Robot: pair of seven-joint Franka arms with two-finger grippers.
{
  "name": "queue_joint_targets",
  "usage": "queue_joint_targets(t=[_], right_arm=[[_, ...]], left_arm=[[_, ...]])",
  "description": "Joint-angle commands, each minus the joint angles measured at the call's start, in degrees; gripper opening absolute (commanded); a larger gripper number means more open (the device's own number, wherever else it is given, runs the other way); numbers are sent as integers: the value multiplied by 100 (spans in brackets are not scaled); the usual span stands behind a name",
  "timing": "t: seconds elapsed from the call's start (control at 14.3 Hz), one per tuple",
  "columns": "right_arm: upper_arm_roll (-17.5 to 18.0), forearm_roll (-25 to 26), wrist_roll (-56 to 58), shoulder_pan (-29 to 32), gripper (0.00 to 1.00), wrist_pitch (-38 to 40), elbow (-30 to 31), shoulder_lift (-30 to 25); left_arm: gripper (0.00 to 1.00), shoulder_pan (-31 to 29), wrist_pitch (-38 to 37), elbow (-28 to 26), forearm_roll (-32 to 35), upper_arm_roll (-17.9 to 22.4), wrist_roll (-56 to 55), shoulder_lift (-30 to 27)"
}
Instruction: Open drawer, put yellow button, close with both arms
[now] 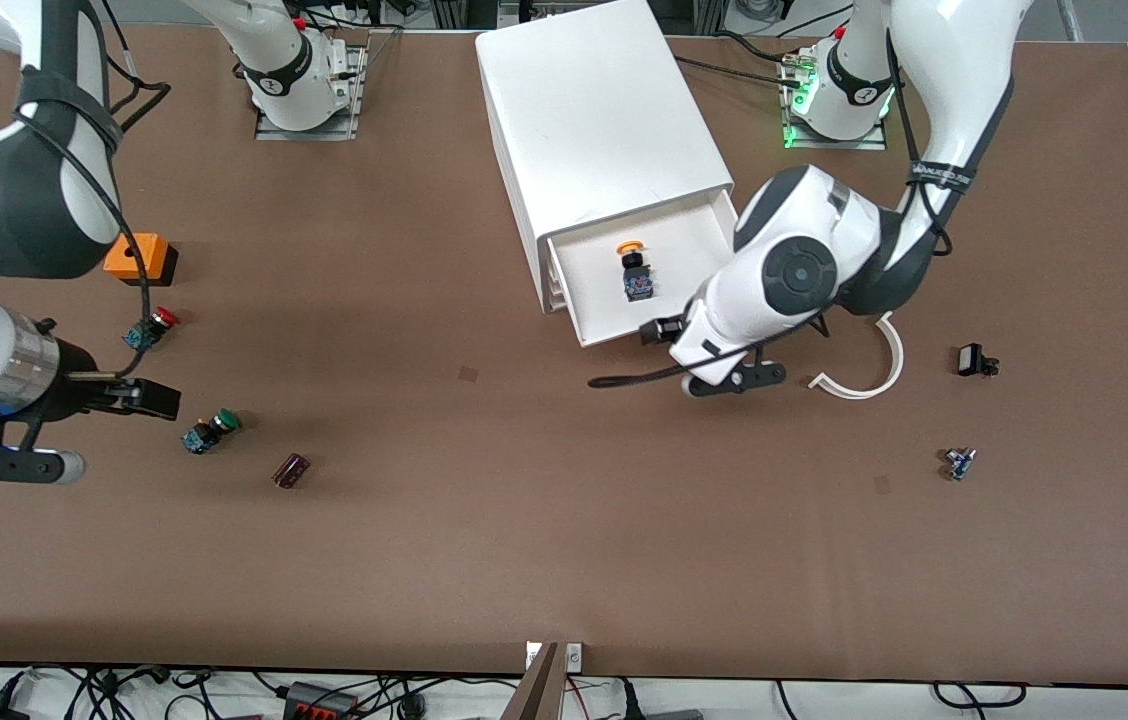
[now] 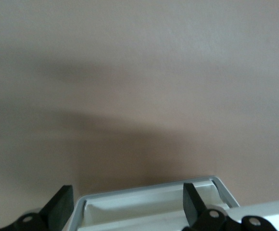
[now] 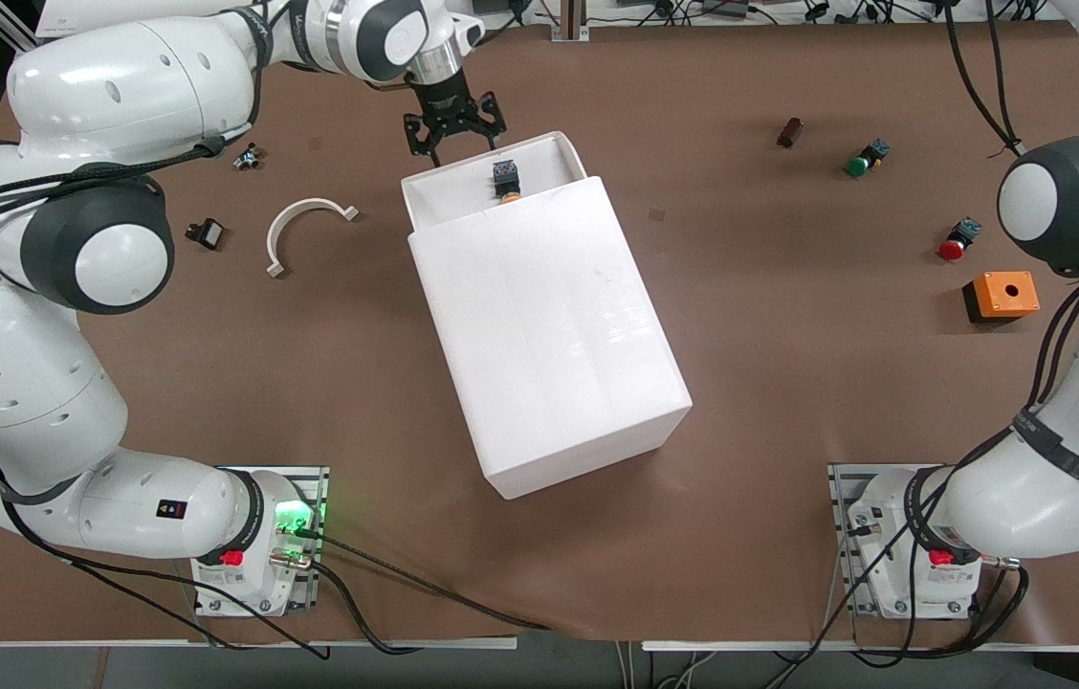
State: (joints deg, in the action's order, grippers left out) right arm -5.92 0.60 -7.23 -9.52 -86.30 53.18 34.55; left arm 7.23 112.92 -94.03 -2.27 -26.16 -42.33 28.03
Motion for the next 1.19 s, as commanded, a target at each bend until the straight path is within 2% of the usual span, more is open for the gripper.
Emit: queue_joint_targets(t=[0.0, 0.14, 0.35, 0.49, 0.77, 0.91, 1.12], right_arm=[[99, -173, 371, 378, 100, 34, 236, -377], [135, -533, 441, 774, 100, -1, 708, -763], [143, -535, 862, 1074, 100, -19, 1237, -1309], [152, -526, 1038, 1215, 100, -36, 1536, -1625], [161, -474, 1110, 1242, 100, -28, 1897, -2030], [161, -176, 1083, 1137, 100, 42, 2047, -2145], [161, -122, 1101, 1092, 100, -36, 2406, -2373]], left_arm=[[100, -90, 54, -632, -18, -293, -293, -534], [100, -90, 54, -931, -54, -450, -363, -684], [100, -90, 54, -1161, -54, -828, -802, -747], [100, -90, -50, -1161, -54, -882, -865, -747], [100, -99, -235, -1161, -54, -1023, -874, -747], [100, -90, -323, -1161, -54, -1058, -874, -747], [100, -90, -394, -1152, -54, -1058, -874, -773]])
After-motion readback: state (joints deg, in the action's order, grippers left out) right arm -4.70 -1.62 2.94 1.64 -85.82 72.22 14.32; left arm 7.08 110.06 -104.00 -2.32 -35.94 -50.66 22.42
